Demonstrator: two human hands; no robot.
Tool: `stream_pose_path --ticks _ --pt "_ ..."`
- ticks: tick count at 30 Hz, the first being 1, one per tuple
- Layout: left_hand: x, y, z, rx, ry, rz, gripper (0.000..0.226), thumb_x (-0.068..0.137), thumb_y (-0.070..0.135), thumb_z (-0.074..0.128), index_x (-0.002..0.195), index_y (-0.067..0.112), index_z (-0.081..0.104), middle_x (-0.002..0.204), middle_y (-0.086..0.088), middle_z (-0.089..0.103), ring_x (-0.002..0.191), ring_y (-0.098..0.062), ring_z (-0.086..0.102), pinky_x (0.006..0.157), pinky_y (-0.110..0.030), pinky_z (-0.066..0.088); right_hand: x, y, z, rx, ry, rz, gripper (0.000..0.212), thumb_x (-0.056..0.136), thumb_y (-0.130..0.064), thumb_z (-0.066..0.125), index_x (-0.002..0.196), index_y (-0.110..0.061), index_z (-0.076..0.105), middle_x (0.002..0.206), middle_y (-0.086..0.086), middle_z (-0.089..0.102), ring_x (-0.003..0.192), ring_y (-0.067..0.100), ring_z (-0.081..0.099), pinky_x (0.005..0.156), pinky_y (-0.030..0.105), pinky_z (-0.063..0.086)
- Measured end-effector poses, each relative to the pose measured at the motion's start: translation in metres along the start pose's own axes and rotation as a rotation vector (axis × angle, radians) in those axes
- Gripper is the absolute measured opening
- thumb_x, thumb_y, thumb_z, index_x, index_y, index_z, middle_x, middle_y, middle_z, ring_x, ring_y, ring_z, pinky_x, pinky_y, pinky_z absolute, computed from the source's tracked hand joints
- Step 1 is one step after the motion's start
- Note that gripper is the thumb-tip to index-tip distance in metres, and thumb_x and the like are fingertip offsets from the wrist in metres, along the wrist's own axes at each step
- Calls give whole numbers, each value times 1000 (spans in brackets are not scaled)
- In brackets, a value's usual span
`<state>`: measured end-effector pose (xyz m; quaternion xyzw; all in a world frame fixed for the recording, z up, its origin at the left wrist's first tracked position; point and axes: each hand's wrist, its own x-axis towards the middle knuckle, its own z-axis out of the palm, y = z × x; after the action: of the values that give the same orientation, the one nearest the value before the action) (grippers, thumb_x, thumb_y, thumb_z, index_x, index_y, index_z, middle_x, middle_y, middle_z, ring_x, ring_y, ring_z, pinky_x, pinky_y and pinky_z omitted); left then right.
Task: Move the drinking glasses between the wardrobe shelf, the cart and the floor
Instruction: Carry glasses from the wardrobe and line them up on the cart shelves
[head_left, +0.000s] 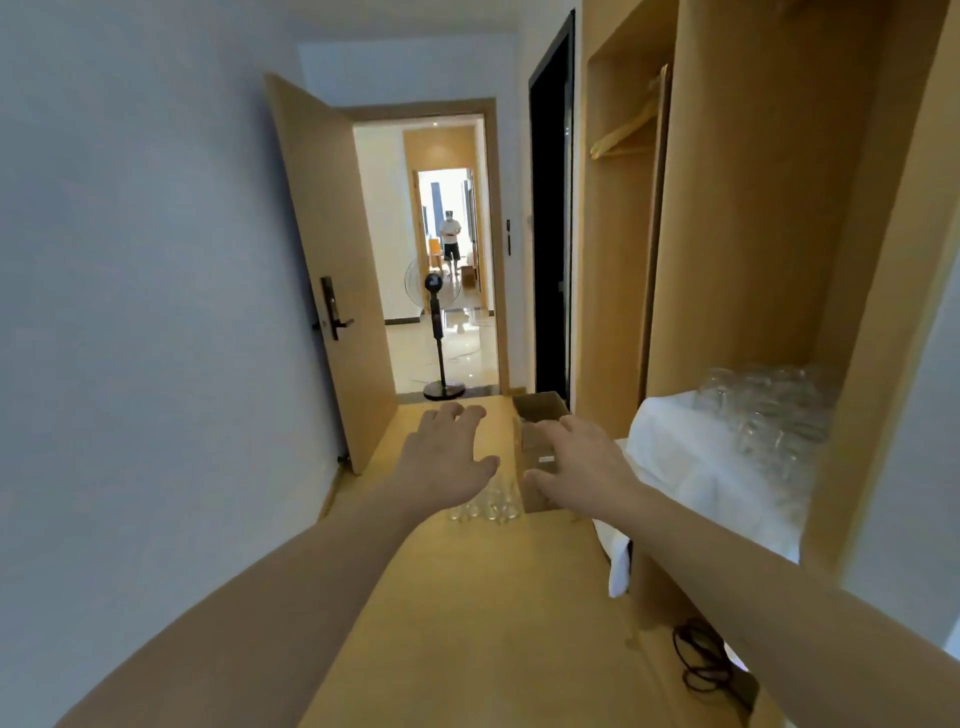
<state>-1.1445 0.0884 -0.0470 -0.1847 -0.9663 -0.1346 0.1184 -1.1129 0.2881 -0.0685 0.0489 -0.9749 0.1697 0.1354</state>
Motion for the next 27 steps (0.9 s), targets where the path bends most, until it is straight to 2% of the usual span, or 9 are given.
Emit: stream_pose_path --ticks 6,10,13,20,27 --pt "56 28 27 -43 -53 46 67 95 46 61 152 24 34 156 -8 34 141 -32 31 110 -49 40 28 52 10 50 -2 64 61 88 -56 66 140 -32 47 143 -1 51 126 22 52 97 35 45" --pt "98 46 45 -51 -91 132 63 94 43 62 149 22 38 150 -8 39 138 -32 34 106 -48 43 53 89 12 31 21 159 64 88 -58 65 143 -31 45 149 -2 47 131 22 49 99 33 41" --pt "134 57 60 -55 -98 187 63 93 43 63 148 23 39 148 -7 41 137 -31 35 105 -47 44 71 112 13 -9 25 235 72 89 -61 62 150 -33 38 155 -3 41 137 24 44 108 40 40" --pt "236 79 96 -59 -120 371 65 93 46 62 148 22 38 149 -6 41 134 -30 40 105 -47 46 122 162 9 -113 66 411 78 88 -65 57 154 -30 33 157 0 38 140 26 41 113 45 39" --pt "333 100 118 -110 -173 537 68 92 47 63 149 24 35 148 -8 40 134 -32 40 104 -46 46 174 196 -8 -199 85 567 73 90 -60 59 153 -29 36 155 2 42 139 27 43 112 44 41"
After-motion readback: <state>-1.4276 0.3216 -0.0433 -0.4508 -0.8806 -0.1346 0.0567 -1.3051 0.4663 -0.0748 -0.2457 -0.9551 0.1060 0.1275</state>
